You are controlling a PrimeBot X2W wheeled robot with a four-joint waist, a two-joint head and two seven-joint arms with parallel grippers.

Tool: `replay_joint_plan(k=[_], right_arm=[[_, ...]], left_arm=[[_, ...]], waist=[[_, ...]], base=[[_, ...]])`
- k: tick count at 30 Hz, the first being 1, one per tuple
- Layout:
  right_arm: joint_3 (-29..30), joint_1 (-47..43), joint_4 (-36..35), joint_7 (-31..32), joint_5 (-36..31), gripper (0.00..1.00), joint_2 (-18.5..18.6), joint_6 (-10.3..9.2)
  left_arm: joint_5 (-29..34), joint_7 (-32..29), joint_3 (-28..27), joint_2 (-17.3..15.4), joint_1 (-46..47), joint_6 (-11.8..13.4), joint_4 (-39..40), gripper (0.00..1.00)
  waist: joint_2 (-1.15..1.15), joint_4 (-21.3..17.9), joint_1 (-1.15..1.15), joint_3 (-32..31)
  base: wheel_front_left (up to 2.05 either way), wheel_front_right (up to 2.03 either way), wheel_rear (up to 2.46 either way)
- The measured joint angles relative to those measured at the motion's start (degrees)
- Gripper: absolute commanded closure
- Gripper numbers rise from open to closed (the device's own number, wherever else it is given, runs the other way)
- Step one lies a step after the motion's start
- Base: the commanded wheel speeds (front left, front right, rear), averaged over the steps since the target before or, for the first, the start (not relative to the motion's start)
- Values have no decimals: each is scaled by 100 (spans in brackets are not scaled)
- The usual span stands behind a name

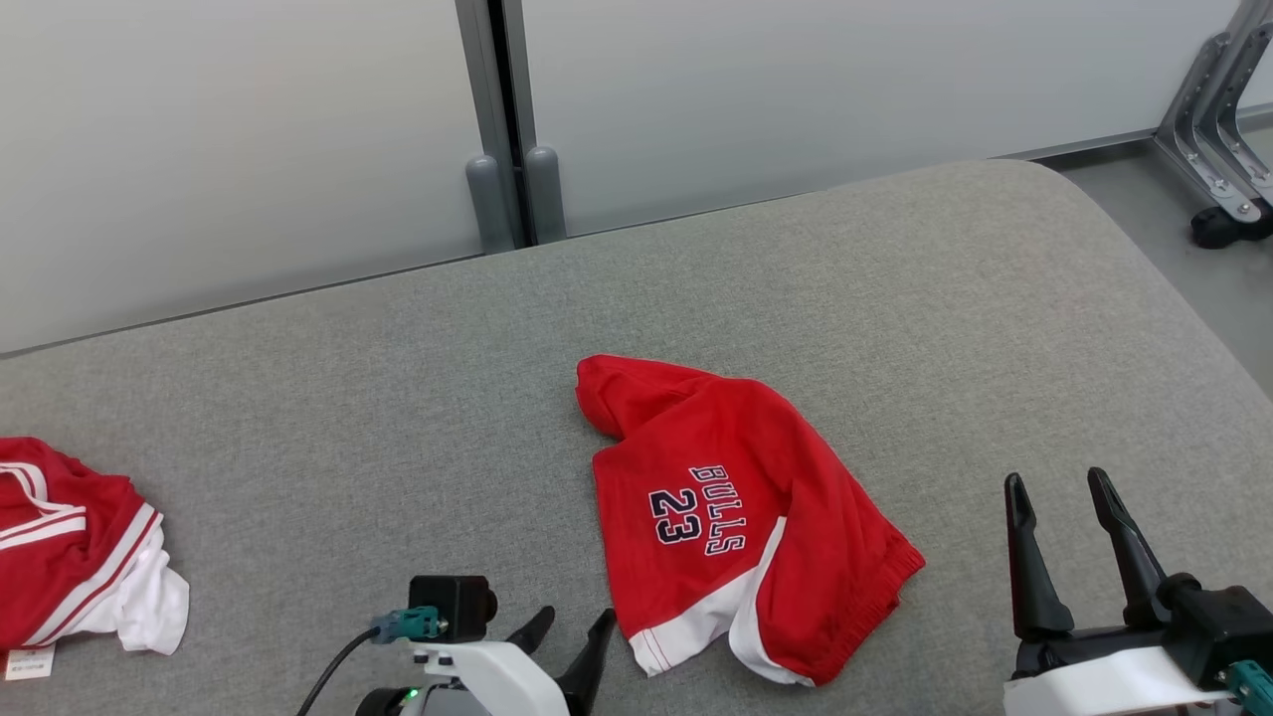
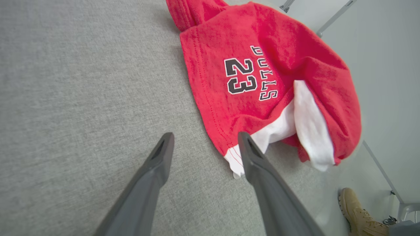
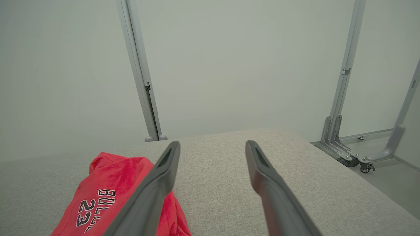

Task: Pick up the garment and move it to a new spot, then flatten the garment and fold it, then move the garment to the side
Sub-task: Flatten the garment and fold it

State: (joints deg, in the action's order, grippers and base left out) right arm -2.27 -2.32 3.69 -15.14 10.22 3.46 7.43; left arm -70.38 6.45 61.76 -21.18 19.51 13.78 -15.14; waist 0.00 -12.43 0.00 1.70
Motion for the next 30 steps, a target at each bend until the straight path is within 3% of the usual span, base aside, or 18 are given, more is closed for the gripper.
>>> replay_joint_plan(k=[3, 12, 14, 15, 20, 22, 30], right_arm=[[-52, 37, 8, 0, 0, 0, -4, 0], [-110, 176, 32, 0, 36, 0, -22, 0], [-74, 168, 32, 1, 36, 0, -23, 0], [-58, 157, 31, 0, 37, 0, -24, 0], [54, 64, 21, 0, 36, 0, -37, 0], [99, 30, 13, 0, 35, 0, -41, 0], [63, -68, -27, 0, 8, 0, -46, 0]], left_arm=[[-141, -185, 12, 255, 4, 24, -232, 0], [-345, -533, 167, 991, 216, -368, -1199, 0], [-302, -426, 186, 1089, 254, -413, -1410, 84], [-265, -370, 196, 1127, 280, -433, -1503, 100], [-157, -4, 86, 1079, 331, -624, -1692, 100], [-201, 148, -92, 898, 329, -623, -1545, 100], [-393, 437, -657, -711, -247, -115, -606, 100]], waist=[[0, -17, 0, 54], [0, -246, 0, 199], [0, -275, 0, 221], [0, -280, 0, 230], [0, -173, 0, 226], [0, -76, 0, 202], [0, 496, 0, 105]], base=[[0, 0, 0], [0, 0, 0], [0, 0, 0], [0, 0, 0], [0, 0, 0], [0, 0, 0], [0, 0, 0]])
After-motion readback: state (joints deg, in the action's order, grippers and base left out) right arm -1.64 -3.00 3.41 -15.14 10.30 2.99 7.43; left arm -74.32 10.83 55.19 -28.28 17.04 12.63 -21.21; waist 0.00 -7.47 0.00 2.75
